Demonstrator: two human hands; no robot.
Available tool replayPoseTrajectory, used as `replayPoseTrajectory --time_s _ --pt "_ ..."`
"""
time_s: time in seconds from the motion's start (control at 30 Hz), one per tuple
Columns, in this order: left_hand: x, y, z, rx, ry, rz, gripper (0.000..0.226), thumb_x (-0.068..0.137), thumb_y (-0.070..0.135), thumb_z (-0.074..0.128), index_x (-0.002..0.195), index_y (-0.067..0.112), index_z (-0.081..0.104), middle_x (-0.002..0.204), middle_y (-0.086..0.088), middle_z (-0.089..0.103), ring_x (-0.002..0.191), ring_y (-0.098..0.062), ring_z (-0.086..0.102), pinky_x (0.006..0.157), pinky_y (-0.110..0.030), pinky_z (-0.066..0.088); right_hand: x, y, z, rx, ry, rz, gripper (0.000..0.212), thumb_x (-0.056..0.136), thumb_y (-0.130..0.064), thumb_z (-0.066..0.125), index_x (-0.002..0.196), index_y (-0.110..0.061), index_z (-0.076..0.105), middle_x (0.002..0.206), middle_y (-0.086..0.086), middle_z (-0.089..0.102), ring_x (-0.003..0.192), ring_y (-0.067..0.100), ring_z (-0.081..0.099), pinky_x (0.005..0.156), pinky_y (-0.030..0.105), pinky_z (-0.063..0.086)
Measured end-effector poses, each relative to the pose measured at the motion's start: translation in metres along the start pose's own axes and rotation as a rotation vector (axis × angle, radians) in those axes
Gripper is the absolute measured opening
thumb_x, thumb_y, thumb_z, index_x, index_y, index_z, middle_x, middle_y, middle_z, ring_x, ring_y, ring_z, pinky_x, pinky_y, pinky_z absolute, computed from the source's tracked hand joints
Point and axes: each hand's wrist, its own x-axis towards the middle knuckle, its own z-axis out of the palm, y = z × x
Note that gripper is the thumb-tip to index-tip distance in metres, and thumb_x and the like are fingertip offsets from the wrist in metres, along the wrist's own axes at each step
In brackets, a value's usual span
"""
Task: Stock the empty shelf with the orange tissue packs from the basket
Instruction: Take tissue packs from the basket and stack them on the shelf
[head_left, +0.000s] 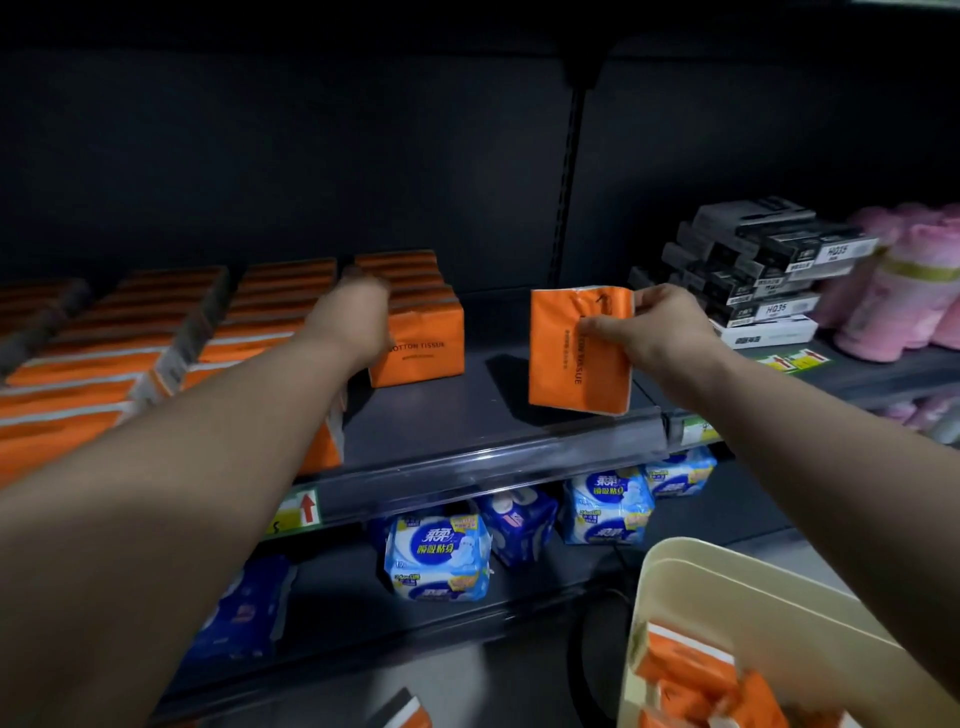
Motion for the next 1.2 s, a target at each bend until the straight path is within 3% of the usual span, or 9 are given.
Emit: replayPoseTrajectory --time_s 0.1,0.23,0.4,0.57,0.7,0.87,1.03,1.2 --pt "-0.002 -0.001 0.000 0.060 0.022 -0.006 0.039 0.080 0.025 0.073 0.111 0.007 0.057 0.117 -0.020 0.053 0.102 -0.037 0.058 0.078 -0.040 0.047 -0.001 0.001 0.003 -0.027 -0.013 0.003 0.045 0.065 -0.028 0.085 0.098 -0.015 0.058 0.092 0.001 0.065 0.079 0.016 0.065 0.076 0.034 0.053" --pt "-0.008 0.000 -0.004 0.046 0.021 0.012 0.040 0.081 0.026 0.071 0.114 0.008 0.056 0.118 -0.020 0.053 0.103 -0.038 0.058 0.080 -0.042 0.049 -0.004 0.000 0.009 -0.062 -0.027 -0.013 0.040 0.062 -0.029 0.087 0.087 -0.019 0.057 0.087 -0.001 0.066 0.075 0.012 0.064 0.066 0.028 0.050" --pt "-0.027 -0.006 -0.021 -0.040 0.120 0.011 0.041 0.081 0.029 0.066 0.117 0.012 0.059 0.116 -0.017 0.057 0.105 -0.038 0.057 0.083 -0.042 0.050 -0.010 -0.012 0.020 -0.141 -0.066 -0.092 0.037 0.058 -0.026 0.089 0.078 -0.023 0.058 0.085 0.000 0.068 0.078 0.016 0.066 0.073 0.033 0.055" --pt "-0.060 -0.027 -0.031 -0.074 0.182 -0.082 0.034 0.083 0.037 0.061 0.110 0.015 0.064 0.113 -0.015 0.061 0.106 -0.037 0.057 0.083 -0.042 0.050 -0.021 -0.036 0.043 -0.245 -0.141 -0.263 0.032 0.063 -0.024 0.084 0.084 -0.028 0.061 0.083 -0.010 0.064 0.075 0.007 0.061 0.060 0.021 0.045" --pt "-0.077 -0.046 -0.032 -0.092 0.141 -0.173 0.043 0.084 0.042 0.059 0.120 0.019 0.062 0.124 -0.011 0.060 0.113 -0.033 0.056 0.092 -0.043 0.049 -0.030 -0.050 0.073 -0.361 -0.224 -0.400 0.034 0.066 -0.016 0.080 0.097 -0.023 0.066 0.094 -0.003 0.067 0.084 0.013 0.062 0.076 0.031 0.054" --pt "-0.084 -0.057 -0.028 -0.178 0.107 -0.224 0.043 0.086 0.045 0.058 0.120 0.019 0.062 0.124 -0.007 0.062 0.115 -0.029 0.057 0.094 -0.042 0.048 -0.032 -0.056 0.112 -0.585 -0.313 -0.486 0.049 0.076 -0.018 0.072 0.123 -0.025 0.060 0.120 0.003 0.051 0.108 0.022 0.053 0.090 0.033 0.045" --pt "-0.086 -0.061 -0.027 -0.162 0.118 -0.189 0.043 0.087 0.047 0.054 0.120 0.021 0.063 0.124 -0.006 0.061 0.115 -0.027 0.056 0.094 -0.043 0.048 -0.025 -0.054 0.135 -0.773 -0.313 -0.595 0.048 0.082 -0.020 0.062 0.127 -0.036 0.055 0.130 0.002 0.052 0.119 0.028 0.040 0.100 0.037 0.032" --pt "-0.089 -0.062 -0.027 -0.133 0.127 -0.165 0.044 0.088 0.048 0.050 0.121 0.021 0.062 0.125 -0.005 0.060 0.115 -0.026 0.055 0.094 -0.043 0.047 -0.022 -0.050 0.152 -0.732 -0.278 -0.589 0.045 0.079 -0.016 0.063 0.123 -0.030 0.057 0.124 -0.001 0.059 0.119 0.024 0.041 0.098 0.035 0.031"
